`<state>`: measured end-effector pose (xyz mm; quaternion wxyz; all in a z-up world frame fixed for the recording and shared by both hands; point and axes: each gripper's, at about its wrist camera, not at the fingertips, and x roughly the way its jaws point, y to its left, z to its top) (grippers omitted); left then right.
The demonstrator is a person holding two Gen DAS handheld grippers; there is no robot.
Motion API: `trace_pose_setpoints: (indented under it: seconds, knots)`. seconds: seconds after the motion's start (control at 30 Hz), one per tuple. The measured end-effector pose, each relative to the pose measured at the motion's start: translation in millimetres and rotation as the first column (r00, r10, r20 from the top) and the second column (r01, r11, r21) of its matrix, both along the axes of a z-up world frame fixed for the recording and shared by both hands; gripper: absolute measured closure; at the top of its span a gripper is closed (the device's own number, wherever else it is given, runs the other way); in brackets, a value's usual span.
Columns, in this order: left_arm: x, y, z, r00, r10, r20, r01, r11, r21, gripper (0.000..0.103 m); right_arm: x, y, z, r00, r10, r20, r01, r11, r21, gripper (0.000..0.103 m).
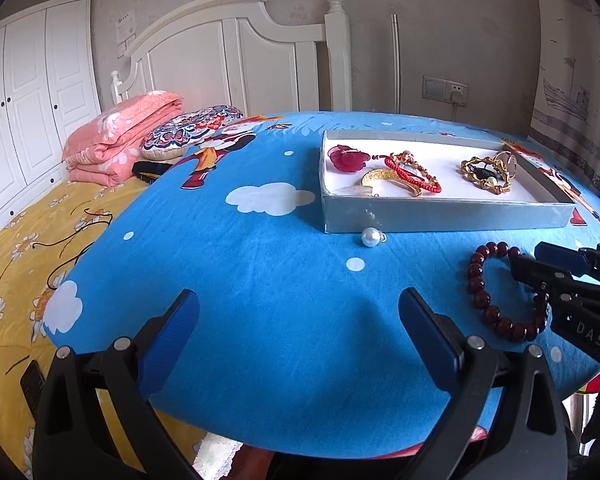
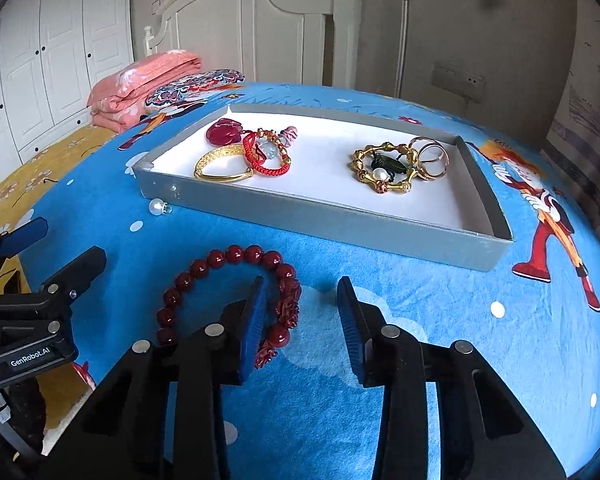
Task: Organize jewelry
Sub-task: 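Grasp the dark red bead bracelet with the right tool while the left tool nears the loose pearl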
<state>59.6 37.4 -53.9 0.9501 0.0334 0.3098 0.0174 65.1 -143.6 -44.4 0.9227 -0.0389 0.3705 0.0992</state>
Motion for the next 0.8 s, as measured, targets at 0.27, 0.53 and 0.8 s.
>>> trace_pose_setpoints:
  seconds: [0.27,0.53,0.8]
  knots:
    - [23,-10,4,0.998,-0.033,-0.049,0.03,0.998,-0.052,0.006,-6,-4,0,1.0,0.001,0.021,0.0,1.0,-0.03,0.091]
    - [47,-17,6,0.994,-0.038,-0.1,0.03,0.996,-0.081,0.008,-7,-24,-1,0.996,-0.069,0.048,0.069,0.998,-0.012,0.091]
    - [70,-28,3,0.988,-0.05,-0.148,0.04,0.997,-0.07,0.032,-7,-31,-2,0.996,-0.07,0.046,0.069,0.997,0.033,0.091]
